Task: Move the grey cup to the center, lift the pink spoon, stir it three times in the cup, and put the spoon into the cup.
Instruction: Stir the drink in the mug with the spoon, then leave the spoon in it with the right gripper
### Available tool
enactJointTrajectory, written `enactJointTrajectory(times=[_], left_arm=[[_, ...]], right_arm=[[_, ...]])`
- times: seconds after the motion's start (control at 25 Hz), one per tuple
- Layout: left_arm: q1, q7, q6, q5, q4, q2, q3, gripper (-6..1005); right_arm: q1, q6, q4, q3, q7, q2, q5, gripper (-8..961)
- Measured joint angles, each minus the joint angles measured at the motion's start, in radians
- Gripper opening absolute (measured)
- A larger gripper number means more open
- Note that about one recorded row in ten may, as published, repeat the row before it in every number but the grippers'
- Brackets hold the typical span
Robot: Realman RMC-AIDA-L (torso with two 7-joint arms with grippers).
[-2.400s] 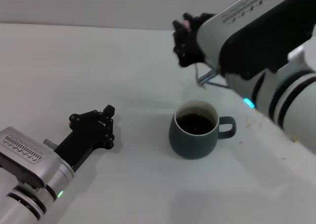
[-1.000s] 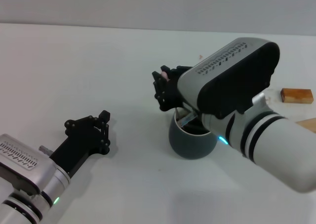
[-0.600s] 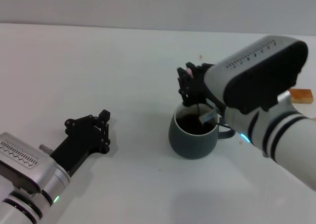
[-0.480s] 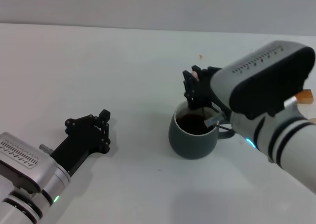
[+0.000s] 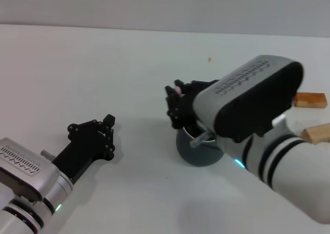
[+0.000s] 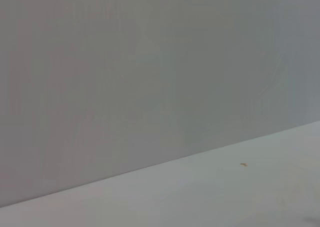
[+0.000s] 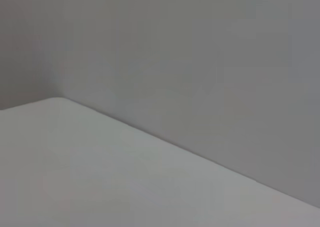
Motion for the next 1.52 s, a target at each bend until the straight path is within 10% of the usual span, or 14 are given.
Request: enactJointTrajectory(times=[0.4, 1.0, 1.52], left_arm=[[0.0, 0.0, 0.0, 0.002, 0.0, -0.001, 0.0, -2], [0.001, 0.0, -0.006, -0.004, -0.001, -0.003, 0.0, -2], [0.006, 0.0, 0.002, 0.002, -0.006, -0.003, 0.0, -2]], right_arm=[[0.078, -0.001, -0.069, 0.043, 0.04, -0.001, -0.004, 28], [-0.078, -0.003, -0.004, 0.022, 0.032, -0.007, -0.066, 28], [0.035, -0.001, -0.054, -0.005, 0.047, 0.0, -0.037, 28]])
